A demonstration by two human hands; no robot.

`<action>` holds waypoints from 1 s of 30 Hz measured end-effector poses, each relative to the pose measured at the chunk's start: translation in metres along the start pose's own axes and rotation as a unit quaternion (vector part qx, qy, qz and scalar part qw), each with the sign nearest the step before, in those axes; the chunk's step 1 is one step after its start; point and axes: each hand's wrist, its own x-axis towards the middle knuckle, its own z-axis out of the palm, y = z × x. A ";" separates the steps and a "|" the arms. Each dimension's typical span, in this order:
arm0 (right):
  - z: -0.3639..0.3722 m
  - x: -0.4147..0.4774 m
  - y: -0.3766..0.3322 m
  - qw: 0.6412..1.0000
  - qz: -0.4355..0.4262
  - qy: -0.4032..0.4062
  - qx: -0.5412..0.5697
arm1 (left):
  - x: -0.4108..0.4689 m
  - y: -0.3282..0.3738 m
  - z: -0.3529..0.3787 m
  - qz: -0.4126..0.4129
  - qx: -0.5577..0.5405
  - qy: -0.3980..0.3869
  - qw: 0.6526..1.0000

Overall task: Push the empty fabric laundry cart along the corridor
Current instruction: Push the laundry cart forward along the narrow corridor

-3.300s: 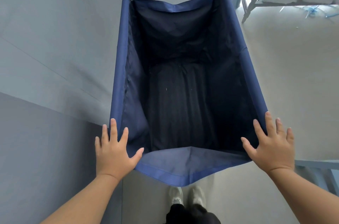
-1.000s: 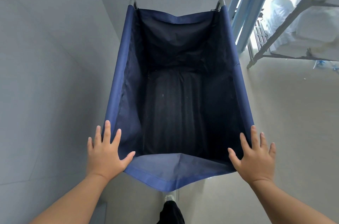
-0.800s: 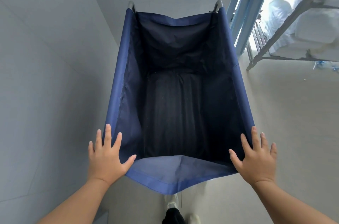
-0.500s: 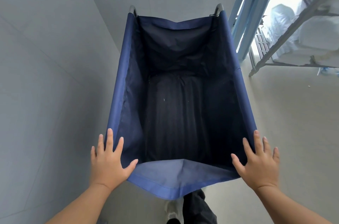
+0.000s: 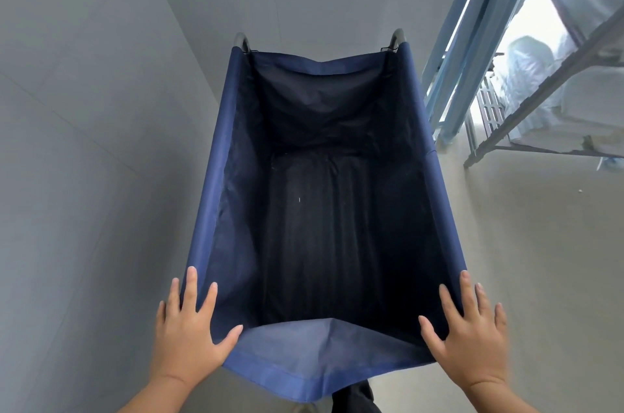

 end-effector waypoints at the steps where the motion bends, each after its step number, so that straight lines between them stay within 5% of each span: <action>1: 0.000 0.003 0.001 1.000 -0.002 -0.002 0.001 | 0.002 0.001 0.000 -0.002 0.000 -0.002 1.000; 30: -0.007 0.024 -0.010 0.999 -0.015 -0.024 0.015 | 0.018 -0.008 0.003 -0.001 -0.009 -0.010 1.000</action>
